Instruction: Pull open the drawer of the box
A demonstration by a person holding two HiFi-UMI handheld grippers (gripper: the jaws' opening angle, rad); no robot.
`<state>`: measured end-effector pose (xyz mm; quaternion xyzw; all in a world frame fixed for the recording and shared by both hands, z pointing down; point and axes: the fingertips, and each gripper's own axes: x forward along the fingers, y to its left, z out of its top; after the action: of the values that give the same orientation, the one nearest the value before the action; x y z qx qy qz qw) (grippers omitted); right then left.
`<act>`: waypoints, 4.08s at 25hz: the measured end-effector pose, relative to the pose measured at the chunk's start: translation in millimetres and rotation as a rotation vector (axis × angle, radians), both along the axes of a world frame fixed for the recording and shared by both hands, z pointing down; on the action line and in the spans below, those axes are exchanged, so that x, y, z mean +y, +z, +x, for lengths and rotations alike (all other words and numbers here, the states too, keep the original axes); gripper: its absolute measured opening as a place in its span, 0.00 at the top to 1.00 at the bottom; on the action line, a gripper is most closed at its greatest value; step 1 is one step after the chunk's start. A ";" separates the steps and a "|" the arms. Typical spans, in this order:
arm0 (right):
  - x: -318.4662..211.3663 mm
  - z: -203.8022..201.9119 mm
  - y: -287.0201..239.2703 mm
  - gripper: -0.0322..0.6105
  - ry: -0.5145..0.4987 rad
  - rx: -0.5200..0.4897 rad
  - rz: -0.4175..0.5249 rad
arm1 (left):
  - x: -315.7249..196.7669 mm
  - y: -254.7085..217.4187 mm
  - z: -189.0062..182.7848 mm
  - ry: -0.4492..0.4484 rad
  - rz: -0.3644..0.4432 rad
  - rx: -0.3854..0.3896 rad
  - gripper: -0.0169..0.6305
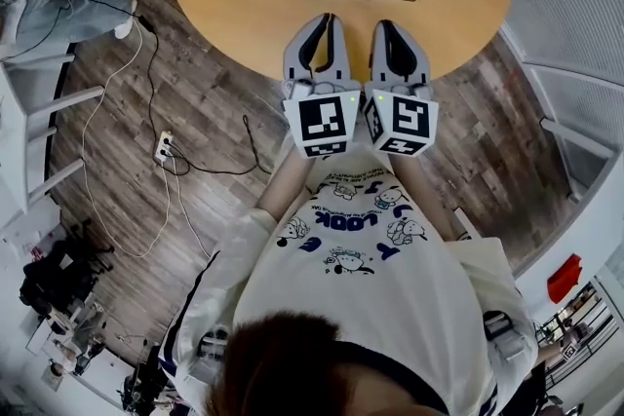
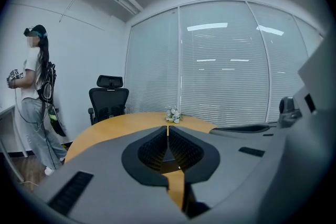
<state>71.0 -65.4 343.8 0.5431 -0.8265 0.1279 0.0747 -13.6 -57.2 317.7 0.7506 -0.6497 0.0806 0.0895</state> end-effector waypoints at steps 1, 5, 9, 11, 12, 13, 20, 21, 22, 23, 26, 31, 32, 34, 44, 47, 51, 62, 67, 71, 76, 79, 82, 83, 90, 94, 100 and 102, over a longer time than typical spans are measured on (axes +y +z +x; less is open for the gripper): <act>-2.8 -0.9 1.6 0.90 0.000 0.002 -0.005 | -2.8 1.1 -1.1 0.001 -0.004 0.000 0.94; -14.7 -4.1 9.7 0.90 0.005 0.007 -0.024 | -17.3 7.2 -3.6 0.017 -0.018 -0.003 0.94; -26.0 -4.0 14.6 0.90 0.019 0.011 -0.046 | -33.0 13.4 -2.6 0.041 -0.034 -0.008 0.94; -31.8 -5.2 18.2 0.90 0.020 0.016 -0.054 | -39.7 18.9 -3.1 0.049 -0.049 -0.005 0.94; -34.8 -5.6 20.7 0.90 0.022 0.017 -0.059 | -42.9 22.3 -3.3 0.054 -0.057 -0.004 0.94; -37.6 -5.8 23.7 0.90 0.025 0.018 -0.064 | -45.8 25.9 -3.3 0.059 -0.065 -0.004 0.94; -52.8 -2.9 44.8 0.90 0.052 0.029 -0.111 | -60.5 47.1 -1.3 0.090 -0.113 -0.007 0.94; -55.4 -1.2 47.2 0.90 0.055 0.031 -0.118 | -62.7 49.6 0.2 0.093 -0.121 -0.006 0.94; -57.8 0.2 49.5 0.90 0.058 0.033 -0.124 | -64.6 51.9 1.4 0.096 -0.128 -0.004 0.94; -59.6 1.2 51.7 0.90 0.061 0.035 -0.130 | -66.0 54.0 2.2 0.098 -0.134 -0.003 0.94; -62.7 2.5 58.6 0.90 0.071 0.041 -0.147 | -68.1 60.0 1.9 0.105 -0.149 -0.002 0.94; -65.7 3.9 72.2 0.90 0.087 0.044 -0.181 | -73.2 70.8 0.6 0.118 -0.171 -0.002 0.94; -66.2 4.5 75.0 0.90 0.089 0.045 -0.187 | -74.4 73.3 1.1 0.121 -0.174 -0.004 0.94; -66.7 5.5 80.3 0.90 0.092 0.045 -0.198 | -76.2 78.6 2.4 0.128 -0.182 -0.007 0.94; -71.5 7.3 103.8 0.90 0.098 0.058 -0.254 | -86.3 94.0 4.2 0.132 -0.217 -0.003 0.94; -71.7 6.0 110.7 0.90 0.097 0.060 -0.269 | -87.5 98.6 4.1 0.134 -0.226 -0.001 0.94; -72.1 2.9 120.9 0.90 0.094 0.069 -0.293 | -88.3 105.9 1.6 0.138 -0.241 0.002 0.94; -74.7 -0.7 148.9 0.89 0.082 0.067 -0.362 | -91.3 119.1 -3.4 0.135 -0.269 0.014 0.94; -74.5 -1.8 161.0 0.89 0.086 0.078 -0.391 | -91.5 125.7 -7.5 0.128 -0.281 0.015 0.94; -75.9 -2.4 168.6 0.89 0.092 0.075 -0.411 | -93.0 128.8 -10.2 0.125 -0.287 0.016 0.94; -77.5 0.2 174.7 0.83 0.094 0.064 -0.432 | -95.4 131.1 -7.6 0.125 -0.291 0.015 0.94; -77.1 -0.2 178.0 0.78 0.089 0.062 -0.444 | -95.1 132.3 -7.2 0.124 -0.295 0.014 0.94; -77.8 -2.8 180.7 0.78 0.082 0.068 -0.452 | -95.7 132.5 -9.4 0.122 -0.299 0.017 0.94; -78.3 -3.2 182.0 0.78 0.080 0.069 -0.455 | -96.1 132.7 -9.9 0.122 -0.299 0.018 0.94; -79.1 -2.2 193.1 0.78 0.076 0.075 -0.489 | -97.0 133.4 -10.7 0.119 -0.298 0.017 0.94; -79.8 -5.2 193.9 0.80 0.074 0.077 -0.486 | -96.0 132.5 -13.9 0.118 -0.295 0.012 0.94; -81.6 -6.6 194.5 0.81 0.068 0.078 -0.482 | -99.1 127.4 -22.5 0.097 -0.288 0.019 0.94; -82.7 -5.8 195.3 0.81 0.067 0.079 -0.483 | -101.7 126.7 -24.9 0.092 -0.291 0.020 0.94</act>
<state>65.3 -148.1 539.2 0.5414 -0.7498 0.3026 0.2302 -38.5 -158.8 444.4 0.7593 -0.5953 0.1706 0.2001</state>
